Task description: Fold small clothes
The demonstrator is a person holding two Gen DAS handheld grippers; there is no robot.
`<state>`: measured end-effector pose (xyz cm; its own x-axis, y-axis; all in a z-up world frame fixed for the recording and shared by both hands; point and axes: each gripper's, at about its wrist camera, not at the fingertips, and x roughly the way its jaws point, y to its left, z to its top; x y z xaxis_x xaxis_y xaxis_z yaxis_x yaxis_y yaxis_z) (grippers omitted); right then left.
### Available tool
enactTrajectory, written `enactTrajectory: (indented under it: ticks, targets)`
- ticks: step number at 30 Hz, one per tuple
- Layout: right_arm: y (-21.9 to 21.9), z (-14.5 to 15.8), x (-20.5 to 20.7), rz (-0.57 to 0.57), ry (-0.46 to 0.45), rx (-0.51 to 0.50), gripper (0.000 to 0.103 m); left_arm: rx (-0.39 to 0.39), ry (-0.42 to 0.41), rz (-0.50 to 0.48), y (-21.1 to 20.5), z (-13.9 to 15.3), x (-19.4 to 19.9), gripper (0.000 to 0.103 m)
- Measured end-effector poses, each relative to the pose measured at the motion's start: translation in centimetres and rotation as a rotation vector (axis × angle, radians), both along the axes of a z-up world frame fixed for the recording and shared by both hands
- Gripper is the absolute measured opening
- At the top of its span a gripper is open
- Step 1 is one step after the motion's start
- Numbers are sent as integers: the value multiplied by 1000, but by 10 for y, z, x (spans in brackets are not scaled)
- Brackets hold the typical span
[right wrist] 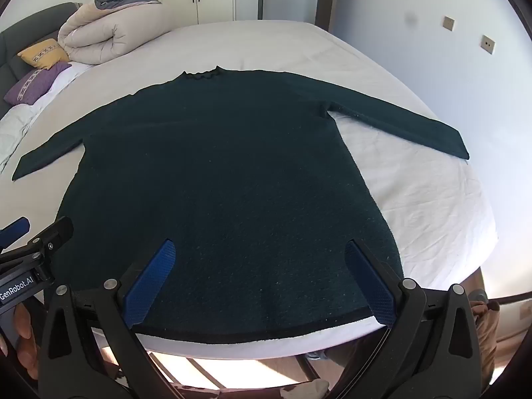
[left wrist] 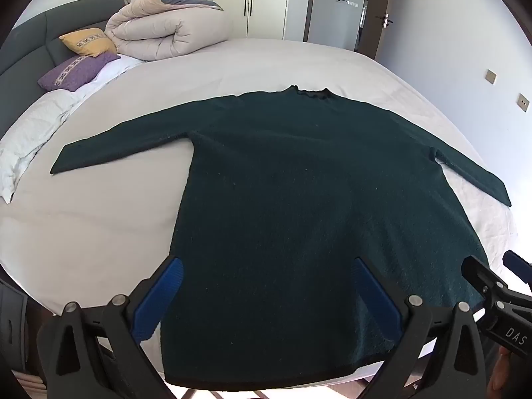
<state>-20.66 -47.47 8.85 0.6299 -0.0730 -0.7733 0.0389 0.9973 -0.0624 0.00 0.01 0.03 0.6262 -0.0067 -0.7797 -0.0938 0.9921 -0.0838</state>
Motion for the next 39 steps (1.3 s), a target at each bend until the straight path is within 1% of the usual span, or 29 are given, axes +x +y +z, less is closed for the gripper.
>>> enactTrajectory:
  ticks: [9, 10, 39]
  targets:
    - [1, -2, -1, 0, 0, 1, 103, 3, -10, -5, 7, -2, -6, 103]
    - [1, -2, -1, 0, 1, 2, 103, 7, 9, 0, 1, -4, -1, 103]
    - [5, -7, -2, 0, 8, 2, 103, 12, 8, 0, 0, -6, -2, 103]
